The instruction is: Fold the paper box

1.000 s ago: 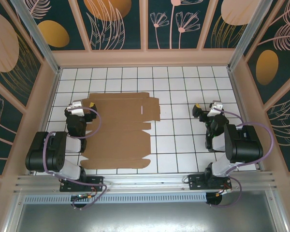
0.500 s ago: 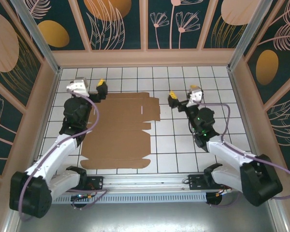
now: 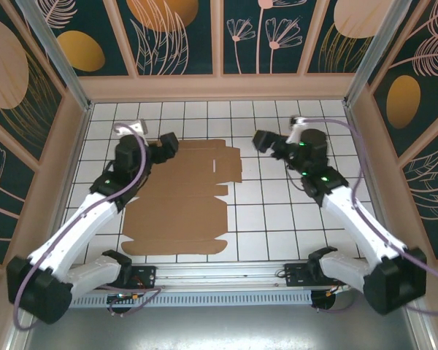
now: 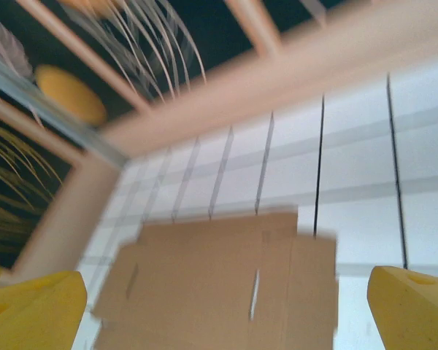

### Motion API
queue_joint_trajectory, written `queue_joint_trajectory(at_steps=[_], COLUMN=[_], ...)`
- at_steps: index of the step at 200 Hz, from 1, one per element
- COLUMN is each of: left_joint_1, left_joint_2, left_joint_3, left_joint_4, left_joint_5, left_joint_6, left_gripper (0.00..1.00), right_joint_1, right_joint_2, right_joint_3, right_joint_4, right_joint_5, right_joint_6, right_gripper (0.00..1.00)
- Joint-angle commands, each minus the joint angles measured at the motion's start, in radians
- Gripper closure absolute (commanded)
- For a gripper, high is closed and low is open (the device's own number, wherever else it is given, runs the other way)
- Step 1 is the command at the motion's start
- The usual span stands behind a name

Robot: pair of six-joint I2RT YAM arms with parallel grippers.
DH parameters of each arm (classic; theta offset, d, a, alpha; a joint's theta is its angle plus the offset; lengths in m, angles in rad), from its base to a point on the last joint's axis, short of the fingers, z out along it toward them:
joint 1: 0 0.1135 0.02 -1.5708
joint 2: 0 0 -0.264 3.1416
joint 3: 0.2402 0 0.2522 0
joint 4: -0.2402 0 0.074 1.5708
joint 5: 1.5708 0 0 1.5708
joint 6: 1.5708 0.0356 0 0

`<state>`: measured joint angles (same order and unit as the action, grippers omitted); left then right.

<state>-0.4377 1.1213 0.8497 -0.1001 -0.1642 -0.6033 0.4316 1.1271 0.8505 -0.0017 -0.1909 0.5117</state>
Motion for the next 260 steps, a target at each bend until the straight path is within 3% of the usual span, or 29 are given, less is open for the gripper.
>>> queue_joint_trajectory(at_steps=[1,30,51,85,103,122,164,191,225,260], left_joint_1=[0.002,0.005,0.009,0.008,0.008,0.008,0.001,-0.026,-0.077,-0.106], left_joint_2=[0.105,0.189,0.266,0.365,0.409,0.455,0.550,0.600,0.669,0.670], left_joint_3=[-0.107,-0.164,-0.169,-0.167,-0.185,-0.212,-0.223,-0.247,-0.246,-0.221], left_joint_4=[-0.010,0.093,0.132,0.142,0.173,0.239,0.338,0.474,0.618,0.588], left_joint_5=[0.119,0.166,0.202,0.201,0.229,0.282,0.366,0.434,0.469,0.448], left_joint_6=[-0.118,-0.170,-0.205,-0.261,-0.293,-0.333,-0.384,-0.488,-0.614,-0.606], left_gripper=[0.19,0.73,1.00,1.00,1.00,1.00,1.00,1.00,1.00,1.00], right_joint_1=[0.144,0.121,0.088,0.058,0.007,0.001,-0.013,-0.031,-0.043,-0.112], right_joint_2=[0.065,0.108,0.155,0.255,0.293,0.312,0.365,0.392,0.390,0.408], right_joint_3=[0.027,-0.059,-0.104,-0.156,-0.253,-0.313,-0.334,-0.374,-0.369,-0.402], right_joint_4=[-0.178,-0.050,0.010,0.096,0.300,0.445,0.474,0.570,0.530,0.593], right_joint_5=[0.044,-0.110,-0.125,-0.166,-0.305,-0.329,-0.318,-0.356,-0.321,-0.300], right_joint_6=[0.047,0.086,0.146,0.236,0.376,0.458,0.516,0.578,0.574,0.596], right_gripper=[0.02,0.18,0.26,0.28,0.32,0.31,0.30,0.29,0.28,0.29])
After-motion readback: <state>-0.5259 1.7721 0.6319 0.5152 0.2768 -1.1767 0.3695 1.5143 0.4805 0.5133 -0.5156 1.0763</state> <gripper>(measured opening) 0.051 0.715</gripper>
